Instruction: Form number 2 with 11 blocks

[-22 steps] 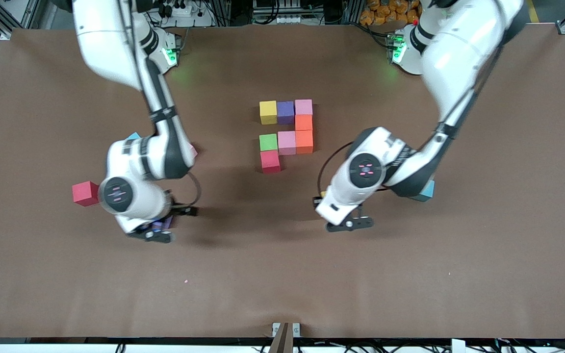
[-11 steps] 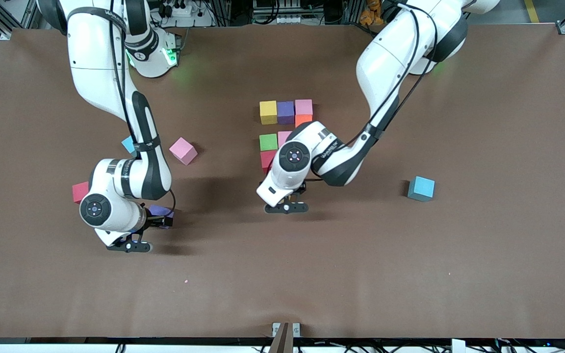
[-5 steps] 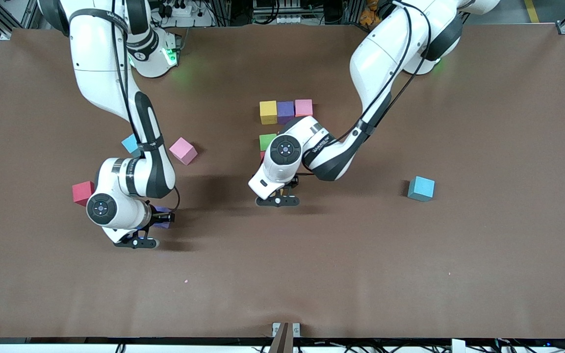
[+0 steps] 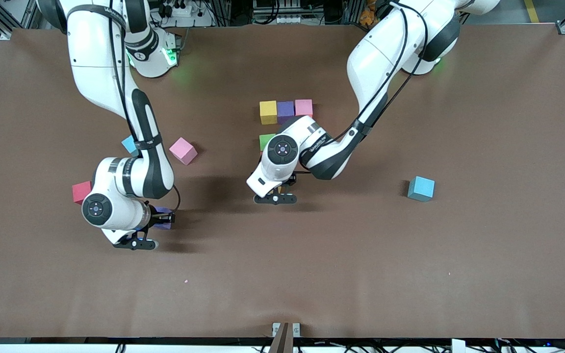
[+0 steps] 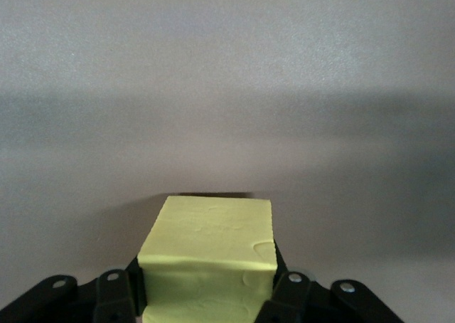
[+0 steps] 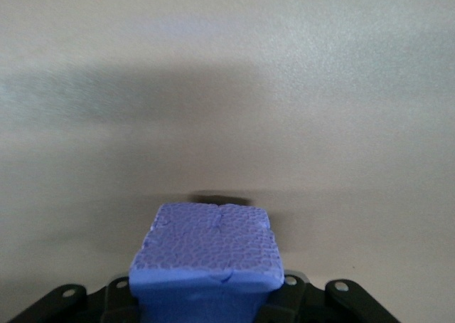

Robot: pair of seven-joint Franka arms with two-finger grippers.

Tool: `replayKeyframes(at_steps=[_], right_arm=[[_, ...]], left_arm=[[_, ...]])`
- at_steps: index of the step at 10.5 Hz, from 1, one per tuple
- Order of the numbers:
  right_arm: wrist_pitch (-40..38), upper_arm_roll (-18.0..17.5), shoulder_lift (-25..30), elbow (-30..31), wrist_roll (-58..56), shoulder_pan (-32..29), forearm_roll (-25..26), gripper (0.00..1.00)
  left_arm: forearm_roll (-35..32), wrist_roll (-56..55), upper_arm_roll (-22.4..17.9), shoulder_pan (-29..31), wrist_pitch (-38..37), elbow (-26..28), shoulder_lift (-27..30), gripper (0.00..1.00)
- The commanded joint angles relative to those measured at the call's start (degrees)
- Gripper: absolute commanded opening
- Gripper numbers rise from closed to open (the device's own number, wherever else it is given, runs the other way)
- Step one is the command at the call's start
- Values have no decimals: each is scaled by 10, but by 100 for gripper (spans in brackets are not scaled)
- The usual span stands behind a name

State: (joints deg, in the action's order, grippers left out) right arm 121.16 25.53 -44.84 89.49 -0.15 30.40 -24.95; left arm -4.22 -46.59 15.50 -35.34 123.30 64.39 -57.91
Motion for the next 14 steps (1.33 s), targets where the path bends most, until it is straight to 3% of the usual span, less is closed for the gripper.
replayKeyframes(at_steps=[1,4,5,6,11,14], right_arm=[[-18,-7,13,-9,2,-10,-29,30],[-46,-8,21,-22,4,-1,-29,30],[-57,-8,27,-24,3,0,-29,30],[-80,-9,34,-26,4,0,-29,30],[-110,-8,47,-28,30,44,-28,30],[-109,-8,46,-34,70,62,-29,30]], left_arm=[[18,4,-9,-8,-8,-6,-1,37],[18,2,-8,-12,-9,-3,-1,42],[18,-4,-8,-13,-9,-3,-1,62],[17,-18,-9,-19,-9,-3,0,100],[14,-22,-10,-19,-35,-3,11,100],[17,-22,-10,7,-103,-3,71,100]])
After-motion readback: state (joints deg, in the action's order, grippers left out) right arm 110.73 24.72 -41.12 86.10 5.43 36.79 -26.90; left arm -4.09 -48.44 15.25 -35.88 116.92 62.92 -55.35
